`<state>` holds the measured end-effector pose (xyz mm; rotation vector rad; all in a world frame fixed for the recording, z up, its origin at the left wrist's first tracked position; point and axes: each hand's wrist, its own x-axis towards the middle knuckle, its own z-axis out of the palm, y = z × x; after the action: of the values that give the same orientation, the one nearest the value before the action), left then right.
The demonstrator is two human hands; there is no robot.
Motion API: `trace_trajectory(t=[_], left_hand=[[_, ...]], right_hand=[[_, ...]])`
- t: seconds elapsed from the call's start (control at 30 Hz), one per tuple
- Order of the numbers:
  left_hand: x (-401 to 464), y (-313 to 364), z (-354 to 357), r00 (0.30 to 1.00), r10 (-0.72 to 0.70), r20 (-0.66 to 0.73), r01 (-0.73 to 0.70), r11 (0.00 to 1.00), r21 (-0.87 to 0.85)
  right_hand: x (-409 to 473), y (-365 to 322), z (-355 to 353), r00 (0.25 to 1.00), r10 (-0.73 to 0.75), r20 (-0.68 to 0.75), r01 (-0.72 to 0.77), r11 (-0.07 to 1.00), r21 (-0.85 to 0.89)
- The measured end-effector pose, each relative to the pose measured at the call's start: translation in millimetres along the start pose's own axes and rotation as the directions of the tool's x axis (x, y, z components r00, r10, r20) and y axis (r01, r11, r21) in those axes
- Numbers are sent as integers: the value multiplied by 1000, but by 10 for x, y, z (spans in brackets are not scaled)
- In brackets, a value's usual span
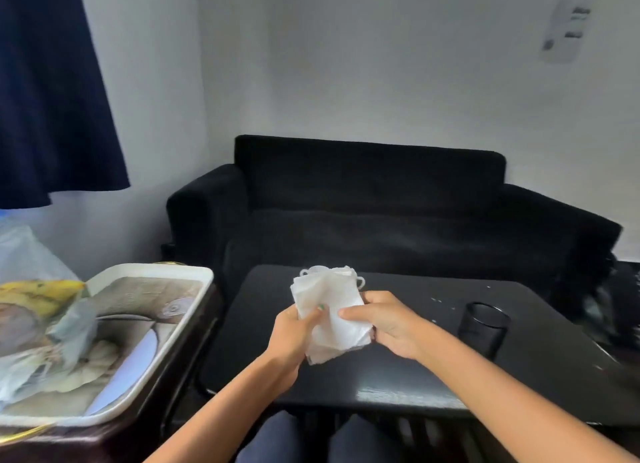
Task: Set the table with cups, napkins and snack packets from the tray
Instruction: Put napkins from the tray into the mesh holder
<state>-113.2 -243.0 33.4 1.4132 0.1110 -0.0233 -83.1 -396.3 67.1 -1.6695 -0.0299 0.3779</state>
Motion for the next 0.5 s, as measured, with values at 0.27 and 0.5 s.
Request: trace_trajectory(t=[0.27, 0.5], left_hand=[[165, -47, 750, 997, -55, 56, 54, 998, 16], [300, -227, 1350, 993, -106, 45, 104, 993, 51]], right_hand=[[-137, 188, -627, 942, -117, -315, 35, 966, -255], [-196, 466, -1210, 792, -221, -569, 111, 969, -222]])
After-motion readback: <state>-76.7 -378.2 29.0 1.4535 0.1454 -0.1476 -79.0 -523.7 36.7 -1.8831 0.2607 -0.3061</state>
